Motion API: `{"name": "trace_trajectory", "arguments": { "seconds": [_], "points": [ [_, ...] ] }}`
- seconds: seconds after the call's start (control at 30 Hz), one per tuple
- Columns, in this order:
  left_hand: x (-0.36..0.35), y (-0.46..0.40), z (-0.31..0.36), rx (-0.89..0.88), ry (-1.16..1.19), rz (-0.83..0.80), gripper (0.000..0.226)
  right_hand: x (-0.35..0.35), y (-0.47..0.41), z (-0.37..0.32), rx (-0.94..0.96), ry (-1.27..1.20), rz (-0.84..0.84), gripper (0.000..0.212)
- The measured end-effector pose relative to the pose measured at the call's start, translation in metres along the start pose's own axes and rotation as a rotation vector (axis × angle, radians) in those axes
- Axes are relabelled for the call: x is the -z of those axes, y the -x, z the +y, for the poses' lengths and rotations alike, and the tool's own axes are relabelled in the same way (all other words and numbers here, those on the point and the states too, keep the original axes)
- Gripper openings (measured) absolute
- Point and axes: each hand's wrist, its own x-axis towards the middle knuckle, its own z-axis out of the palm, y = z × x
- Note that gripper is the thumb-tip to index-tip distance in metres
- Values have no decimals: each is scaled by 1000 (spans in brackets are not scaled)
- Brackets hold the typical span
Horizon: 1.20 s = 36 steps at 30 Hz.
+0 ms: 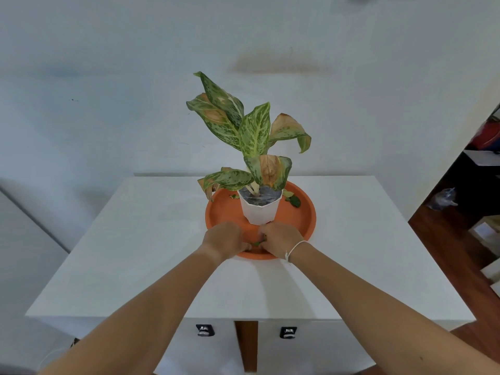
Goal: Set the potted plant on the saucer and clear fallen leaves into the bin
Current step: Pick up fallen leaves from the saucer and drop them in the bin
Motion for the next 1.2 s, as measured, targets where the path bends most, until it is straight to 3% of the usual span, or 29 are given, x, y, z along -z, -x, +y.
{"name": "trace_trajectory", "arguments": {
  "seconds": [0.2, 0.3, 0.4, 0.5, 0.6, 0.67, 0.8, 1.0, 1.2],
  "points": [
    [0, -14, 6, 92, 62, -19, 43, -1, 1, 1, 11, 39, 23, 23],
    [2, -16, 11, 82, 48, 24, 42, 4, 2, 8, -17, -76, 35, 20],
    [1, -9, 7, 0, -89, 14, 30, 11, 0, 19, -115, -367, 60, 13],
    [5, -6, 6, -39, -96, -23, 31, 23, 6, 23, -281, -774, 72, 30],
    [10, -1, 6, -45, -42, -14, 33, 29, 11, 31, -473, -1137, -44, 27],
    [14, 3, 4, -49, 66, 9, 31, 29, 12, 35, -510, -1206, -101, 25],
    [13, 0, -3, 25, 505, 59, 33, 25, 9, 34, -451, -1037, -61, 35],
    [11, -2, -10, 229, 999, 140, 31, 20, 0, 25, -133, -404, -56, 44],
    [6, 0, -18, 264, 1284, 99, 34, 21, -7, 19, -140, -107, -157, 38]
  ]
}}
